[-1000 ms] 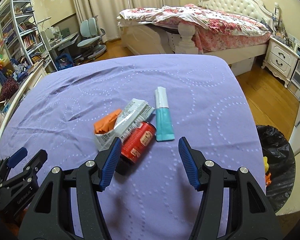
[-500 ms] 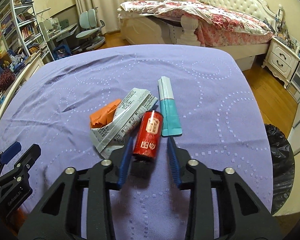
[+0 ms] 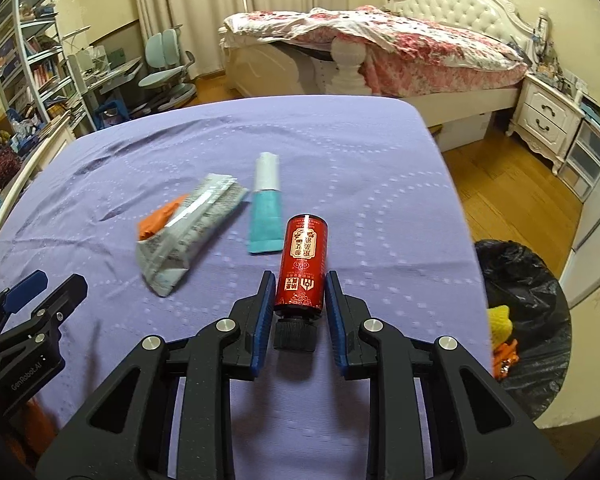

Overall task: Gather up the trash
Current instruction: 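Grasp the red can with the right tool and lift it, then grasp the orange cloth with the left tool while the right tool holds the red can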

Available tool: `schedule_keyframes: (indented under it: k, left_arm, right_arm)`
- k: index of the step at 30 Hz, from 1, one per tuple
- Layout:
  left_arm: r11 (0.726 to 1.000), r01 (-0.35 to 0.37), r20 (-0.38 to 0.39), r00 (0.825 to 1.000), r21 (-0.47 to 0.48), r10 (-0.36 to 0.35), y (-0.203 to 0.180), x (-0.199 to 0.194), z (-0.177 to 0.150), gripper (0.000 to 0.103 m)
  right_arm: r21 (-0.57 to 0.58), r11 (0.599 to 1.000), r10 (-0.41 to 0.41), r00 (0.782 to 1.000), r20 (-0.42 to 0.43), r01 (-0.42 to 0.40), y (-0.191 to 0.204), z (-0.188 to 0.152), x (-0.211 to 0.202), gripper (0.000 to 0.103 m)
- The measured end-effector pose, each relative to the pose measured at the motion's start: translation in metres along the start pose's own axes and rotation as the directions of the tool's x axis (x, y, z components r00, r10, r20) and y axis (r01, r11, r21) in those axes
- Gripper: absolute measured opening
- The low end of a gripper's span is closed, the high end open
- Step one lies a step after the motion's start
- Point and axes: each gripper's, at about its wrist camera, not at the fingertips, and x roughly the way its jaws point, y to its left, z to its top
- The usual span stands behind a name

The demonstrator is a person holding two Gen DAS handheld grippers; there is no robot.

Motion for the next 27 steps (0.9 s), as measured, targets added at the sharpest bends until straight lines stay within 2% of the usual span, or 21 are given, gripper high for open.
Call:
schedule_keyframes:
  k: [8, 14, 18, 23, 25, 27]
  left_arm:
    - [0.997, 0.052, 0.017, 0.998, 0.060, -0.053, -0.040, 0.007, 0.005, 0.076]
    - [0.993, 0.061, 0.023, 0.998, 0.105, -0.063, -0.064, 0.016, 0.012, 0.076]
    - [0.988, 0.063, 0.004, 0.998, 0.139, -0.064, -0.076, 0.025, 0.017, 0.069]
    - [0.990, 0.057, -0.040, 0.998, 0.126, -0.053, -0.077, 0.037, 0.022, 0.058]
    - [0.990, 0.058, -0.063, 0.997, 0.127, -0.050, -0.077, 0.041, 0.022, 0.045]
    - [0.989, 0.061, -0.071, 0.996, 0.136, -0.052, -0.078, 0.041, 0.021, 0.041]
  right_arm:
    - [0.030, 0.999, -0.020, 1.000, 0.006, 0.020, -0.028, 0.001, 0.000, 0.025]
    - [0.043, 0.999, 0.001, 1.000, 0.001, -0.001, -0.042, -0.002, 0.004, 0.025]
    - [0.046, 0.999, 0.015, 1.000, 0.002, -0.015, -0.043, 0.000, 0.004, 0.025]
    - [0.049, 0.998, 0.034, 0.999, 0.001, -0.034, -0.044, 0.001, 0.006, 0.025]
    - [0.051, 0.998, 0.038, 0.999, 0.002, -0.038, -0.044, 0.001, 0.006, 0.025]
    - [0.051, 0.998, 0.040, 0.999, 0.003, -0.040, -0.043, 0.001, 0.007, 0.025]
